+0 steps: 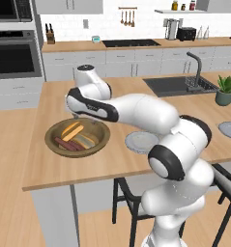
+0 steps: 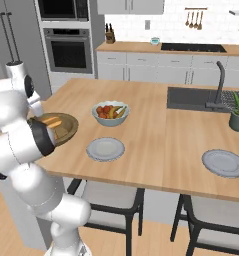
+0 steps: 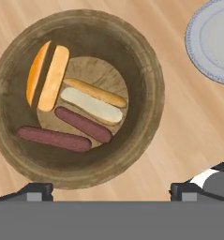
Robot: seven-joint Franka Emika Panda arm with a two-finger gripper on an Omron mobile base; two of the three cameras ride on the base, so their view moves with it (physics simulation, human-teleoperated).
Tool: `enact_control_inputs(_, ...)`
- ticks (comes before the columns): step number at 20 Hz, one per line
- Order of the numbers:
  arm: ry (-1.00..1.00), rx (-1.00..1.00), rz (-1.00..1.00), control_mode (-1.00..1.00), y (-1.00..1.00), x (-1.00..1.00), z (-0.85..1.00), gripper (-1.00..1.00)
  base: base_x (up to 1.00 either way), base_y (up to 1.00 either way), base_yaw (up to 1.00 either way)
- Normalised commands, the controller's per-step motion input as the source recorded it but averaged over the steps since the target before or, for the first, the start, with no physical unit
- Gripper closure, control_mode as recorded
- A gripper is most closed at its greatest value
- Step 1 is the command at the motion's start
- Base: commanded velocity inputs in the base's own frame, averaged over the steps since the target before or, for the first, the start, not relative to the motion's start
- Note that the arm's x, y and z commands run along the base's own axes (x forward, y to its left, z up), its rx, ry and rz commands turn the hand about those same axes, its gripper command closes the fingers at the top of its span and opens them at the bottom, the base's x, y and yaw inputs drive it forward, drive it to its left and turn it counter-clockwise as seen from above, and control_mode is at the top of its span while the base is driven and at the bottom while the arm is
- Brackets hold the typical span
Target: Place one bun and one sausage from the bowl on each plate.
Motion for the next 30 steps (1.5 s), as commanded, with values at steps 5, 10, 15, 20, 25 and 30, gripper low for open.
enact_control_inputs(5,0.03,0.0,0.0,-1.0,0.23,0.15,-0.18,-1.0,0.0,0.0,0.0)
enact_control_inputs(10,0.02,0.0,0.0,-1.0,0.22,0.16,-0.21,-1.0,0.0,0.0,0.0)
enact_control_inputs(15,0.02,0.0,0.0,-1.0,0.33,0.15,-0.17,-1.0,0.0,0.0,0.0)
enact_control_inputs(20,0.01,0.0,-0.03,-1.0,-0.01,0.09,-0.14,-1.0,0.0,0.0,0.0)
enact_control_inputs(25,0.0,0.01,-0.2,-1.0,-0.32,0.23,-0.41,-1.0,0.0,0.0,0.0)
enact_control_inputs(30,0.0,0.03,-0.13,-1.0,-0.25,0.42,-0.28,-1.0,0.0,0.0,0.0)
